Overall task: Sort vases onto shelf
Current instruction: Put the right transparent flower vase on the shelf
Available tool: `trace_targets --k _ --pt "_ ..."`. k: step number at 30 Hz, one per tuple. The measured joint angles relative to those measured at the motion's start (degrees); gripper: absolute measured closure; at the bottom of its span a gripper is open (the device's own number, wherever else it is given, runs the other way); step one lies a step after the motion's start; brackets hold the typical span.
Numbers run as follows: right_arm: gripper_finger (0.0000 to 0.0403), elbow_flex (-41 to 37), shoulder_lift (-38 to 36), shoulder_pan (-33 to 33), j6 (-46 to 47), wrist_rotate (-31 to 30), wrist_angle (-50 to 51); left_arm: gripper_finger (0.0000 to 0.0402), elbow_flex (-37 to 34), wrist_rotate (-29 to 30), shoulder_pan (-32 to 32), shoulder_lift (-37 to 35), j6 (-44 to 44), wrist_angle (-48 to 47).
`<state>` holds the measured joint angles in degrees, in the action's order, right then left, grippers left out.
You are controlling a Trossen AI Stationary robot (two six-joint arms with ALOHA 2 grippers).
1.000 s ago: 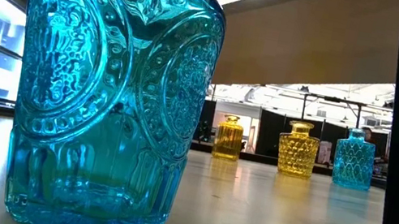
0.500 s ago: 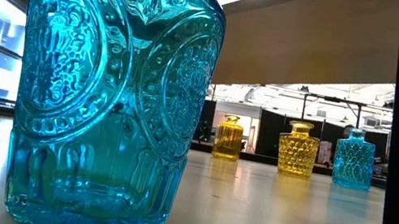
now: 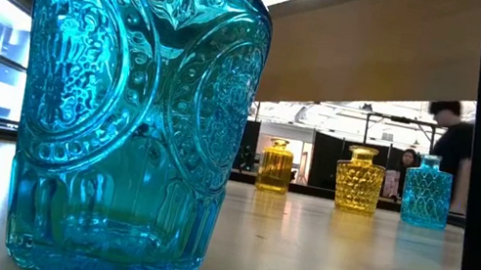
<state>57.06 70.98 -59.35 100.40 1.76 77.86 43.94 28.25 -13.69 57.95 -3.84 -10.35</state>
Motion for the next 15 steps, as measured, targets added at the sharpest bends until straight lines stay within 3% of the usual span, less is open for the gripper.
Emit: trace_targets --k 7,13,15 --pt "0.04 8.8 -0.15 0.87 -0.12 -6.67 11.75 0.0358 0.0 0.0 0.0 0.0 0.53 -0.04" --pt "0.0401 12.68 -1.65 2.31 -3.19 -19.51 12.08 0.0358 0.0 0.02 0.0 0.0 1.05 -0.09" --pt "0.0402 13.01 -1.73 3.72 -5.43 -21.24 12.29 0.0358 0.0 0.02 0.0 0.0 1.07 -0.08"
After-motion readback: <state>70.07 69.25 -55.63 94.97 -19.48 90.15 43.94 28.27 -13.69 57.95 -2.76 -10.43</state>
